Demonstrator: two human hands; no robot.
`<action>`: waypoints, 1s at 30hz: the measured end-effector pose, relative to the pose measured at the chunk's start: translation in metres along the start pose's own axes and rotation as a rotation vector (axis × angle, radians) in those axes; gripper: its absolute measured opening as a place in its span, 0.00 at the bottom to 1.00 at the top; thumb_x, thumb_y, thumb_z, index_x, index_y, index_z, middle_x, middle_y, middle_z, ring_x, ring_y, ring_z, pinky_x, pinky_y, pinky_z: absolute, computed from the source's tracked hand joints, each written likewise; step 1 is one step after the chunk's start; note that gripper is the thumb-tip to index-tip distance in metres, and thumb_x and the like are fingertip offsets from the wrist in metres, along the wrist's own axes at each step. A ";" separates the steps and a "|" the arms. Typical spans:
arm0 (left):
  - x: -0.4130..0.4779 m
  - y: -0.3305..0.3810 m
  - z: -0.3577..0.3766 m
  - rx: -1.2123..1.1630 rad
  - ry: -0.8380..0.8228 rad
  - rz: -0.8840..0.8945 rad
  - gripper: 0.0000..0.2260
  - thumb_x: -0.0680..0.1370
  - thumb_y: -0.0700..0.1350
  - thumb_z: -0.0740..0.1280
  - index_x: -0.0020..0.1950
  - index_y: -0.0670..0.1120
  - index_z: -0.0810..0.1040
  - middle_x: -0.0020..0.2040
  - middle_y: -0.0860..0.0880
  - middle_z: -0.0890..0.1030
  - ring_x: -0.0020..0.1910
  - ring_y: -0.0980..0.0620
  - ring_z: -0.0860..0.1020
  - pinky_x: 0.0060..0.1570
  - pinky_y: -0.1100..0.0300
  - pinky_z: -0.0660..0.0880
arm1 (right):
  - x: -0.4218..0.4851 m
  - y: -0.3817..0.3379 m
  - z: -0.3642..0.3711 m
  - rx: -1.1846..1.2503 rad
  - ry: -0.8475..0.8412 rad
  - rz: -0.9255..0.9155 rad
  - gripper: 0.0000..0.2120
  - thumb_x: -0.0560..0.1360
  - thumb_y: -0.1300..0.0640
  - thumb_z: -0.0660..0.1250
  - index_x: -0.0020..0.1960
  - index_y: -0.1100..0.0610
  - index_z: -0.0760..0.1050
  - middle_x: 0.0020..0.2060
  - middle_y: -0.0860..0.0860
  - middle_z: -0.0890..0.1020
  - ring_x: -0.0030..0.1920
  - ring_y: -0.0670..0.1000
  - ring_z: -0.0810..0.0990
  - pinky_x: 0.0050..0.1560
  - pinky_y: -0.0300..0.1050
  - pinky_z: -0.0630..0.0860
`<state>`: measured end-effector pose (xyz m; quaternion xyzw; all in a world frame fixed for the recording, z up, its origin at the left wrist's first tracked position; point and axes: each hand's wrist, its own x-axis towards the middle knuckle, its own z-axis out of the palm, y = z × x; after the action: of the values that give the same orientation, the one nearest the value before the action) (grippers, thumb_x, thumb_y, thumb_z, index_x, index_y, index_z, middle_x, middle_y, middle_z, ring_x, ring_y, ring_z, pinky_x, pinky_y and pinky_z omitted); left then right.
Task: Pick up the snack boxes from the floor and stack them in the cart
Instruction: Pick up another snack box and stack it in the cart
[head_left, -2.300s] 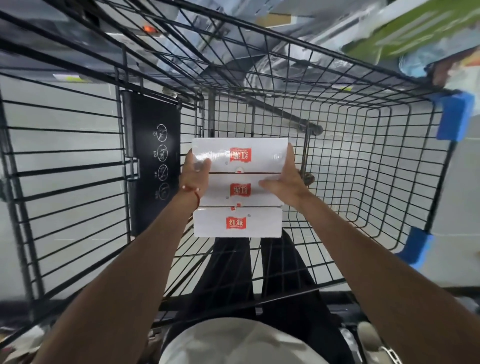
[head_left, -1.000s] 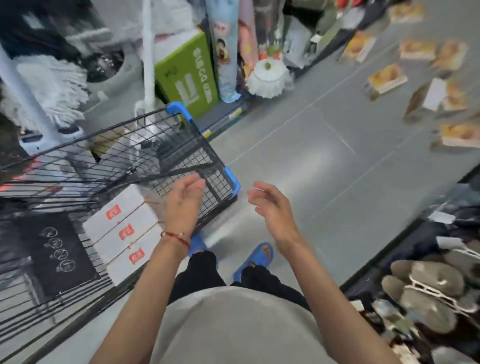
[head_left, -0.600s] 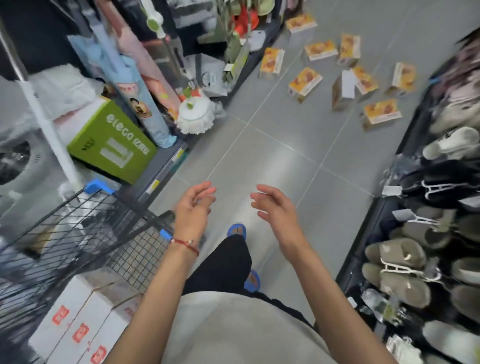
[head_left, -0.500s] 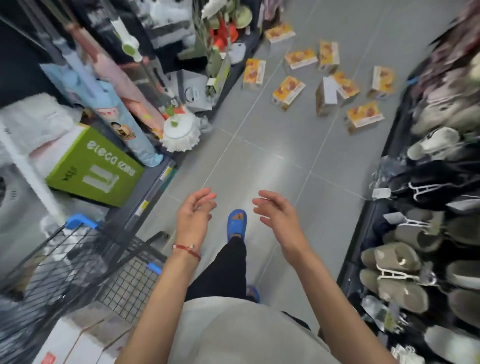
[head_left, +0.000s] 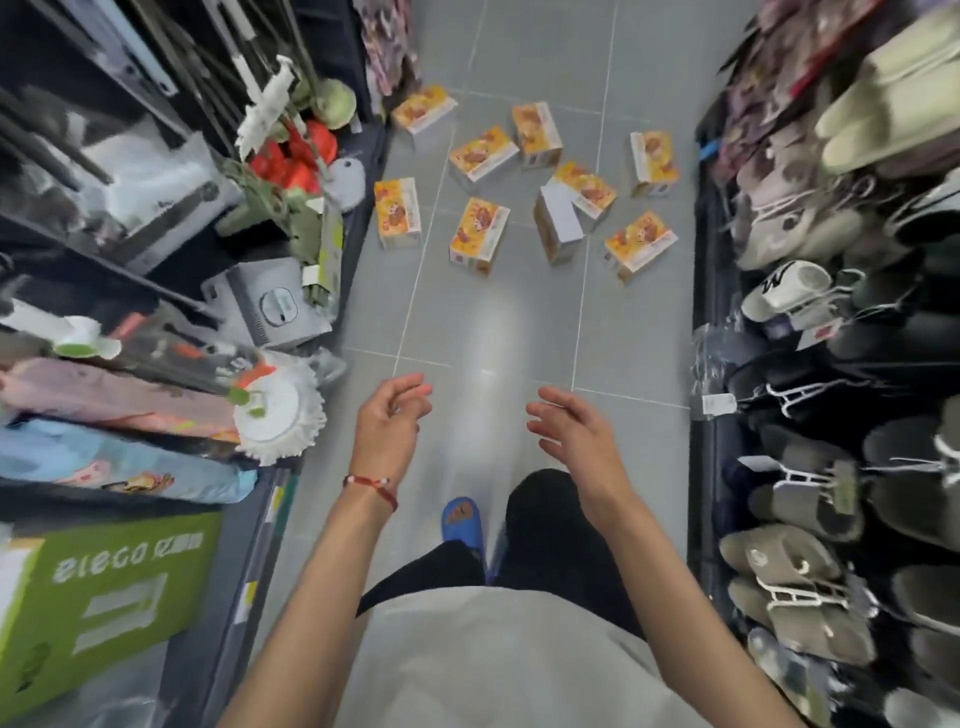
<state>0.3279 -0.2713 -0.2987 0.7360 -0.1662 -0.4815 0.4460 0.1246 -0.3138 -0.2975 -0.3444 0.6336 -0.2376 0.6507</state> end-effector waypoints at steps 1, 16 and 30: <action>0.013 0.011 0.007 0.004 -0.017 -0.005 0.11 0.81 0.35 0.63 0.58 0.46 0.79 0.57 0.46 0.83 0.53 0.50 0.80 0.50 0.61 0.73 | 0.012 -0.010 0.000 0.012 0.019 0.010 0.10 0.81 0.58 0.69 0.61 0.50 0.80 0.57 0.53 0.86 0.54 0.49 0.85 0.62 0.48 0.78; 0.247 0.173 0.117 0.009 -0.006 -0.132 0.09 0.83 0.40 0.63 0.60 0.48 0.80 0.57 0.50 0.84 0.56 0.50 0.82 0.60 0.54 0.75 | 0.276 -0.214 -0.003 -0.073 -0.062 0.110 0.10 0.82 0.58 0.68 0.62 0.53 0.79 0.58 0.55 0.85 0.53 0.50 0.85 0.65 0.53 0.77; 0.452 0.247 0.160 -0.115 0.030 -0.376 0.07 0.82 0.41 0.65 0.49 0.52 0.79 0.55 0.46 0.82 0.49 0.50 0.81 0.49 0.61 0.73 | 0.493 -0.330 0.052 -0.388 -0.081 0.170 0.13 0.84 0.57 0.66 0.67 0.54 0.78 0.60 0.50 0.81 0.61 0.51 0.80 0.65 0.47 0.74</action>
<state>0.4541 -0.7902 -0.3724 0.7345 0.0086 -0.5539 0.3920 0.2598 -0.8878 -0.3781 -0.4177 0.6675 -0.0415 0.6150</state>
